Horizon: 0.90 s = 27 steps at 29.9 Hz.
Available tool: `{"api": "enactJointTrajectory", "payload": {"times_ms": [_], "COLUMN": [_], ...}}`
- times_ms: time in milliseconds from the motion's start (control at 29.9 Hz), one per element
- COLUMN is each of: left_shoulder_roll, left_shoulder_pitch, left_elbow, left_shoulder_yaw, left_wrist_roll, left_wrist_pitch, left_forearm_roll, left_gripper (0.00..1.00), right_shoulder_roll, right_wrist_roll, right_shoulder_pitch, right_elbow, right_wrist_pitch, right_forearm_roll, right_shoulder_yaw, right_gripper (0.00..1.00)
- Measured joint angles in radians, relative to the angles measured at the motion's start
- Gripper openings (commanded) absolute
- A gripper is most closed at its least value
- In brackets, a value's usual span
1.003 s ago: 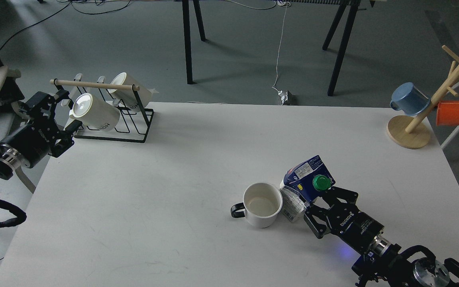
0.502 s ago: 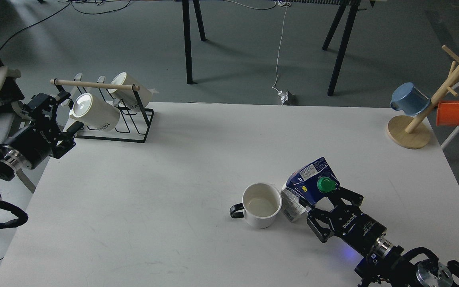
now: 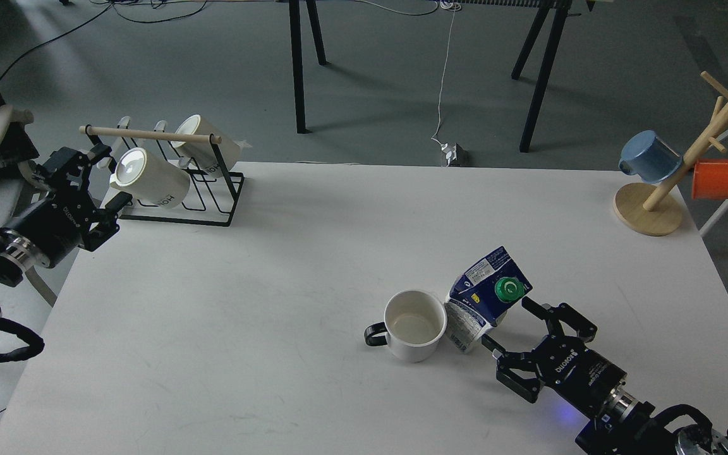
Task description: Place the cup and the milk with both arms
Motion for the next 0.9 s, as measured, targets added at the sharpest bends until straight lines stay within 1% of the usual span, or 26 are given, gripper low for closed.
{"api": "enactJointTrajectory", "payload": {"times_ms": [234, 334, 468, 535, 635, 736, 803, 903], "left_shoulder_roll": [0.001, 0.003, 0.006, 0.009, 0.021, 0.031, 0.033, 0.034], "left_shoulder_pitch": [0.000, -0.004, -0.011, -0.015, -0.022, -0.031, -0.033, -0.037], "left_elbow": [0.000, 0.000, 0.000, -0.001, -0.003, -0.003, -0.003, -0.002], "left_shoulder_yaw": [0.000, 0.000, -0.004, -0.009, -0.024, -0.052, -0.075, -0.094], "left_wrist_roll": [0.000, 0.000, 0.000, 0.000, 0.000, 0.000, 0.000, 0.000], "left_wrist_pitch": [0.000, 0.000, 0.000, 0.000, 0.000, 0.000, 0.000, 0.000], "left_forearm_roll": [0.000, 0.000, 0.000, -0.002, -0.010, -0.014, -0.015, -0.015], "left_gripper": [0.99, 0.99, 0.99, 1.00, 1.00, 1.00, 1.00, 1.00], "right_shoulder_roll": [-0.121, -0.171, -0.190, -0.206, -0.242, -0.255, -0.255, -0.246], "right_wrist_roll": [0.005, 0.014, 0.017, 0.018, 0.018, 0.016, 0.015, 0.015], "right_shoulder_pitch": [-0.115, -0.149, -0.137, -0.079, 0.062, 0.222, 0.343, 0.463], "right_elbow": [0.039, 0.024, -0.055, -0.101, -0.183, -0.288, -0.365, -0.458], "right_wrist_pitch": [0.000, 0.000, 0.000, 0.000, 0.000, 0.000, 0.000, 0.000], "right_forearm_roll": [0.004, 0.016, 0.032, 0.033, 0.028, 0.018, 0.005, -0.002], "right_shoulder_yaw": [0.086, 0.195, 0.375, 0.424, 0.433, 0.383, 0.316, 0.239], "right_gripper": [0.99, 0.99, 0.99, 0.99, 0.99, 0.99, 0.99, 0.99]}}
